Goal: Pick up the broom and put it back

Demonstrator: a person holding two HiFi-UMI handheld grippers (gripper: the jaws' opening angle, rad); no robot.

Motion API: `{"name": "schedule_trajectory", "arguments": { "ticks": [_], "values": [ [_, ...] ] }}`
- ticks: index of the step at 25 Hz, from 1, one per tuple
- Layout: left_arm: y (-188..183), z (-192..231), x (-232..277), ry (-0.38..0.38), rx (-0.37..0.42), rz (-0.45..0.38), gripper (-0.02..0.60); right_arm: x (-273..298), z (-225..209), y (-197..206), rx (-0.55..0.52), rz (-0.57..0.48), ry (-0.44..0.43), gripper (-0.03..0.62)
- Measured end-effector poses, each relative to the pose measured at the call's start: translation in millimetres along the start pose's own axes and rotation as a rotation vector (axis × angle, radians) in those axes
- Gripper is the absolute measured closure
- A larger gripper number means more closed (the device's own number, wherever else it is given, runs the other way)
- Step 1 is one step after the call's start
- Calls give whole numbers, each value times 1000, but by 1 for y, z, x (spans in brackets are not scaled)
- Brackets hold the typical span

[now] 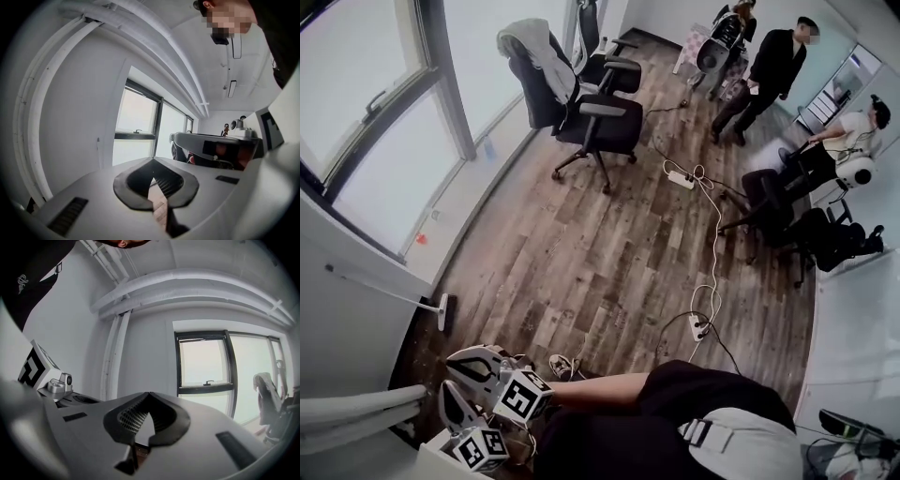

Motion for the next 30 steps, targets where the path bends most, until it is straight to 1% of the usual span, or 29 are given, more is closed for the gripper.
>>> {"name": "schedule_trajectory", "arguments": {
  "ticks": [6, 10, 14, 16, 23, 25, 28, 30],
  "values": [
    [-4, 3, 25, 6, 7, 24, 581, 17, -20, 4, 17, 12, 3, 572],
    [-2, 12, 43, 36, 7, 33, 581, 29, -23, 6, -1, 25, 6, 572],
    [-9, 21, 61, 77, 9, 31, 581, 44, -33, 8, -5, 49, 45, 572],
    [-15, 33, 67, 92, 9, 21, 581, 57, -33, 4, -5, 56, 58, 572],
    [-33, 106, 81, 102, -10, 10, 581, 125, -18, -11, -20, 88, 85, 572],
    [-39, 134, 82, 88, -26, 11, 581, 148, -9, -16, -22, 103, 81, 572],
    [-41, 183, 75, 45, -44, 12, 581, 188, 15, -22, -24, 107, 62, 572],
    [-32, 216, 74, 30, -45, 8, 581, 217, 32, -19, -77, 70, 62, 572]
  ]
}}
Point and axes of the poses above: the fingertips, and each gripper's own axes: x forward along the fingers, z to its left, y out of its underside, the point moved 1 cm from there along -x, backward along the fingers, and after that the axes turned 13 degrees about z, right-handed, at the moved point
